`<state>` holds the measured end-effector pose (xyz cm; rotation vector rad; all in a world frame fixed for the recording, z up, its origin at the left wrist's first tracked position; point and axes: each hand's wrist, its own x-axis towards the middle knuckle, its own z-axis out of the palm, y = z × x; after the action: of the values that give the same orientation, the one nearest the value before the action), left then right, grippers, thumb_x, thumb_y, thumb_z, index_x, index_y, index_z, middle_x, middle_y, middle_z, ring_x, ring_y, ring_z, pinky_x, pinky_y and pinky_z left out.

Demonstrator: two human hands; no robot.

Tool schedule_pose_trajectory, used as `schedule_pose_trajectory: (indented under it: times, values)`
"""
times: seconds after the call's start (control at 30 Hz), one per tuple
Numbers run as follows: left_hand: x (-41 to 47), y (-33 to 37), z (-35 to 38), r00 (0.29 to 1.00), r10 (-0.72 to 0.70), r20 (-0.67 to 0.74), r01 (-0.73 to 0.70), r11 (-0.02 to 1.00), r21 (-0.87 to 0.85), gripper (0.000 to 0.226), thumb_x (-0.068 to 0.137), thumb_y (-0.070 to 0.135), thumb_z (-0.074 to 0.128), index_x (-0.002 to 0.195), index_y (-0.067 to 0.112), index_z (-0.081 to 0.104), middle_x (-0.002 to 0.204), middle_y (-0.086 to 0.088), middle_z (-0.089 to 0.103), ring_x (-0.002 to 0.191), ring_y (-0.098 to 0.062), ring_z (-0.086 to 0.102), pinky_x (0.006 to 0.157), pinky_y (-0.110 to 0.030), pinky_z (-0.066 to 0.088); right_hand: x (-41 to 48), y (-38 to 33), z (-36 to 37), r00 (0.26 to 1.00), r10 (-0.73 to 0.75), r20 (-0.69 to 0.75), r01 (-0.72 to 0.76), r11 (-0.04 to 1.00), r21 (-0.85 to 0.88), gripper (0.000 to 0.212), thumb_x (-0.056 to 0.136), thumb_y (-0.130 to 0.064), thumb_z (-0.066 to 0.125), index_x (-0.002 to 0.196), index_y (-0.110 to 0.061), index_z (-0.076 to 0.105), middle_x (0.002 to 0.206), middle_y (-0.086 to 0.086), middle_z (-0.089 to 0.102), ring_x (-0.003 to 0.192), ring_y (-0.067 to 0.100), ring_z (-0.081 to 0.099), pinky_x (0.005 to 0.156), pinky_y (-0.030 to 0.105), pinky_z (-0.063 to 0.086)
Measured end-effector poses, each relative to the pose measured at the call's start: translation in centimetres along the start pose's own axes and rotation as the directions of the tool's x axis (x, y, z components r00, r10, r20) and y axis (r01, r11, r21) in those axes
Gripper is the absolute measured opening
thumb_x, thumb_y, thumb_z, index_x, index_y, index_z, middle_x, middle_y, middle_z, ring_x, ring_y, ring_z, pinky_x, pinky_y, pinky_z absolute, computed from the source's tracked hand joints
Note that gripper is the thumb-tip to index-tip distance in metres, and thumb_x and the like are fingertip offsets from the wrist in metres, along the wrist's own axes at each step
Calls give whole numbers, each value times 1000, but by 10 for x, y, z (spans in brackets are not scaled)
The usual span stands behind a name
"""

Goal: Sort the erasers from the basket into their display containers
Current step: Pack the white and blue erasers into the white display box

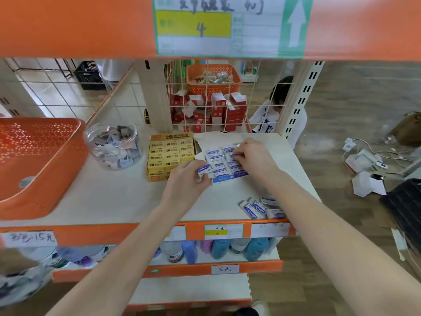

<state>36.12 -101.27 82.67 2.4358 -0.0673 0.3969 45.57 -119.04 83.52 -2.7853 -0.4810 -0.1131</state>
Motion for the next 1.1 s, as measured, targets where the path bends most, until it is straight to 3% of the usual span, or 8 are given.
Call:
schedule_pose_trajectory:
  times: [0.13, 0.27, 0.4, 0.6, 0.77, 0.87, 0.97, 1.1]
  values:
    - [-1, -3, -1, 999, 15, -31, -16, 1000, -26, 25, 82, 13, 66, 107, 16, 68, 77, 19, 43, 61, -2, 49, 72, -20, 39, 7, -7, 3, 1000, -29, -11, 29, 999, -25, 20, 92, -20, 58, 104, -14, 72, 105, 8, 65, 93, 23, 58, 83, 28, 42]
    - [-2, -4, -1, 998, -1, -65, -3, 998, -60, 23, 81, 10, 68, 104, 14, 69, 71, 21, 42, 60, -2, 47, 68, -17, 36, 7, -9, 4, 997, -35, -62, 35, 999, 2, 21, 92, -16, 57, 107, -11, 71, 107, 9, 59, 93, 24, 58, 82, 26, 42]
    - [-4, -4, 0, 998, -23, -53, 19, 998, -63, 20, 82, 12, 68, 102, 15, 68, 73, 20, 46, 67, -7, 52, 77, -21, 40, 3, -9, 6, 995, -28, -93, 27, 1000, -12, 23, 94, -16, 54, 109, -13, 70, 107, 9, 58, 95, 25, 57, 75, 26, 40]
    - [-5, -1, 3, 998, -44, -42, 41, 996, -78, 22, 83, 12, 67, 104, 17, 67, 76, 12, 52, 74, -16, 57, 76, -23, 43, -8, -8, 1, 993, -98, 58, 103, 990, -101, 36, 95, -19, 47, 130, -18, 56, 127, 5, 53, 114, 26, 42, 94, 37, 40]
    - [2, 8, 8, 998, -42, -41, 38, 994, -105, 24, 83, 11, 66, 107, 14, 68, 80, 7, 56, 77, -16, 60, 79, -25, 47, -40, -20, -8, 994, -111, 22, 93, 912, 399, 36, 90, -22, 59, 126, -20, 60, 113, -3, 61, 103, 10, 56, 93, 16, 41]
    - [7, 16, 15, 998, -54, -41, 47, 986, -160, 25, 83, 9, 65, 107, 13, 68, 85, 1, 63, 80, -16, 63, 81, -31, 51, -50, -19, -8, 994, -103, -20, 101, 883, 458, 39, 85, -12, 64, 123, -17, 62, 107, -2, 60, 92, 9, 59, 85, 11, 44]
    - [5, 24, 20, 999, -47, -5, 44, 970, -241, 25, 84, 7, 65, 107, 15, 68, 83, 4, 64, 77, -6, 62, 77, -17, 52, -52, -12, -9, 994, -81, -73, 105, 897, 429, 39, 82, -9, 67, 120, -17, 64, 99, 0, 58, 89, 14, 58, 86, 20, 47]
    - [4, 24, 18, 997, -71, 11, 71, 929, -362, 23, 86, 10, 67, 108, 13, 68, 80, 15, 63, 75, 8, 59, 72, -4, 48, -51, -8, -12, 990, -103, -100, 135, 905, 404, 30, 83, -7, 66, 111, -15, 69, 99, 3, 60, 88, 14, 57, 80, 10, 42]
